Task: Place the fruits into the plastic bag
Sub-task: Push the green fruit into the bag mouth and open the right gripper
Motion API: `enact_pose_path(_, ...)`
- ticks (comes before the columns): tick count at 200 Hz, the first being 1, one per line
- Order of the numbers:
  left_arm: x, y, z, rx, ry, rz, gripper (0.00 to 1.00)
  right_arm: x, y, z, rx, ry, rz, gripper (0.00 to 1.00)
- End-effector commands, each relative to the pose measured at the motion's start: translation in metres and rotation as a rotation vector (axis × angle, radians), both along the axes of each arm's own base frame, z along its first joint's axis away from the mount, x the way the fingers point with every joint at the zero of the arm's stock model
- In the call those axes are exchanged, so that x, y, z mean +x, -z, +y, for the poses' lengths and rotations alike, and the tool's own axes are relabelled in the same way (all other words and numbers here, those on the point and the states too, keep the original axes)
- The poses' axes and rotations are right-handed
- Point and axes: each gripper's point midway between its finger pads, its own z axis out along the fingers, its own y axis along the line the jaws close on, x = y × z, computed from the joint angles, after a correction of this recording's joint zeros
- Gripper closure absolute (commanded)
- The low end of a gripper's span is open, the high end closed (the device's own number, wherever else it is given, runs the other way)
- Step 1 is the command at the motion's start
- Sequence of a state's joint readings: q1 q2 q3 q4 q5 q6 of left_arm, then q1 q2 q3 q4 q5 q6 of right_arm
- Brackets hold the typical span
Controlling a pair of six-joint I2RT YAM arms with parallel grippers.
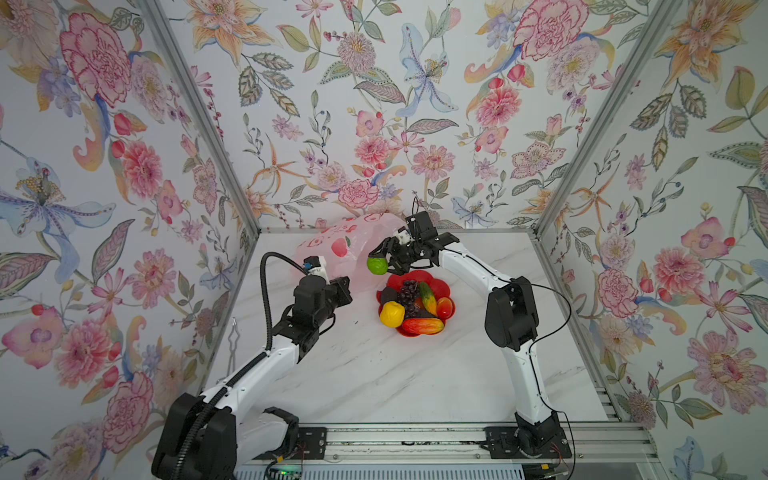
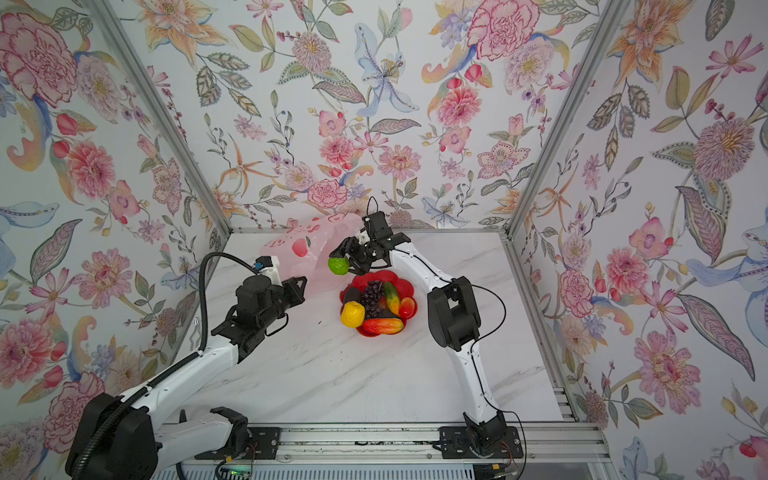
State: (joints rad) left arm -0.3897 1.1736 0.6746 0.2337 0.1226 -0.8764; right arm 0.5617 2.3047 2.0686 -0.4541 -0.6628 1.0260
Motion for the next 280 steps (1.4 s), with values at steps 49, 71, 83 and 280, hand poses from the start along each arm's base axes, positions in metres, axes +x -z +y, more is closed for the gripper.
enact_pose_path(49,-0.004,-0.007,-0.009,-0.024,0.023,-0.019,1.00,0.013,0.037,0.019,-0.014,0.020,0.056,0.44)
enact_pose_path(71,-0.005,-0.007,-0.011,-0.028,0.033,-0.018,1.00,0.015,0.042,0.023,-0.016,0.020,0.063,0.44)
enact_pose_path(83,-0.005,-0.006,-0.010,-0.027,0.033,-0.016,1.00,0.015,0.044,0.025,-0.017,0.018,0.069,0.42)
enact_pose_path(280,-0.008,-0.004,-0.008,-0.036,0.023,-0.009,1.00,0.016,0.044,0.031,-0.010,0.008,0.065,0.15)
